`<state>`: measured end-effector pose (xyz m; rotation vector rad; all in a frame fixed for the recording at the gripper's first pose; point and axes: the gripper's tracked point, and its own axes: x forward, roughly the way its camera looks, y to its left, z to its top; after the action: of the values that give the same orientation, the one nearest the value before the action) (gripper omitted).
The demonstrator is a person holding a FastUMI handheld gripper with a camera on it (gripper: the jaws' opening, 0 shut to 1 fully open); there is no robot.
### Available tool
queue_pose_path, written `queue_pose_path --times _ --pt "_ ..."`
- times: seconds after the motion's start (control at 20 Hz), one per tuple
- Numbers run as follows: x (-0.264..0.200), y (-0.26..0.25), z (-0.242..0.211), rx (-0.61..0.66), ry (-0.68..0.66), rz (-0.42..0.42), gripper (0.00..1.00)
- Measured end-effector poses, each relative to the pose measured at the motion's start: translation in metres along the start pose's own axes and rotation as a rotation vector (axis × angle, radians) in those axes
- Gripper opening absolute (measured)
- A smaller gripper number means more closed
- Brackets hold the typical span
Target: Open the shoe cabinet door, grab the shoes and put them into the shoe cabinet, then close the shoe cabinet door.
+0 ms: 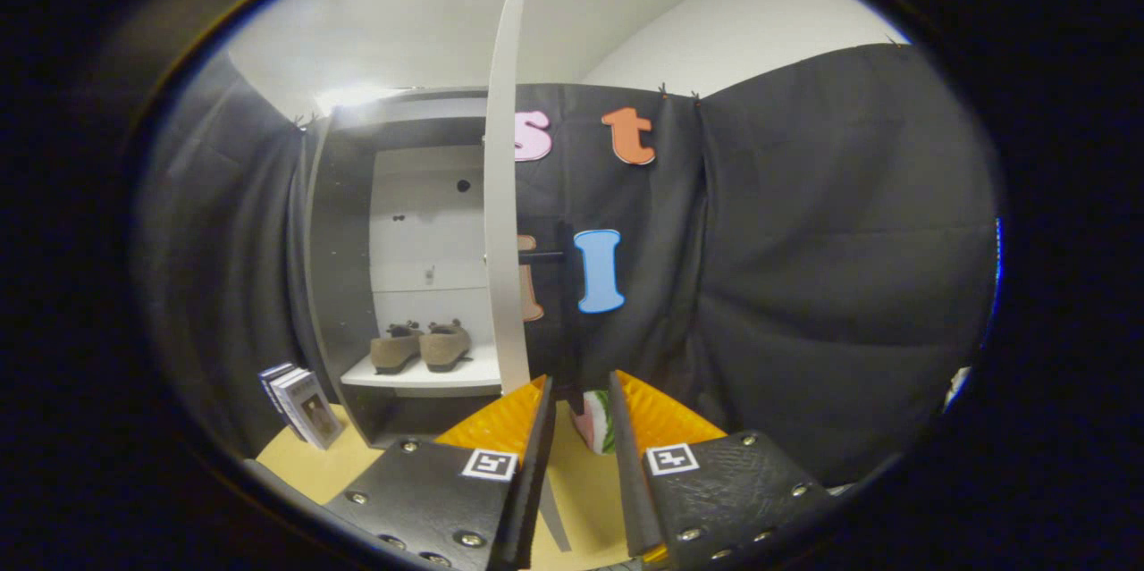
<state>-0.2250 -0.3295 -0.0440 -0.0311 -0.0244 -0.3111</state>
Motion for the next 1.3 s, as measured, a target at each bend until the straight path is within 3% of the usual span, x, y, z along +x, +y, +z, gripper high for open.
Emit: queue_pose_path --times 0.45,1.0,1.3 --pt "0.004 0.078 -0.003 0.008 0.002 0.22 0.39" --pt "0.02 0.209 -0.019 0.013 0.038 0.464 0.41" --pt "0.045 0.273 -0.034 0.011 0.068 0.53 0.42"
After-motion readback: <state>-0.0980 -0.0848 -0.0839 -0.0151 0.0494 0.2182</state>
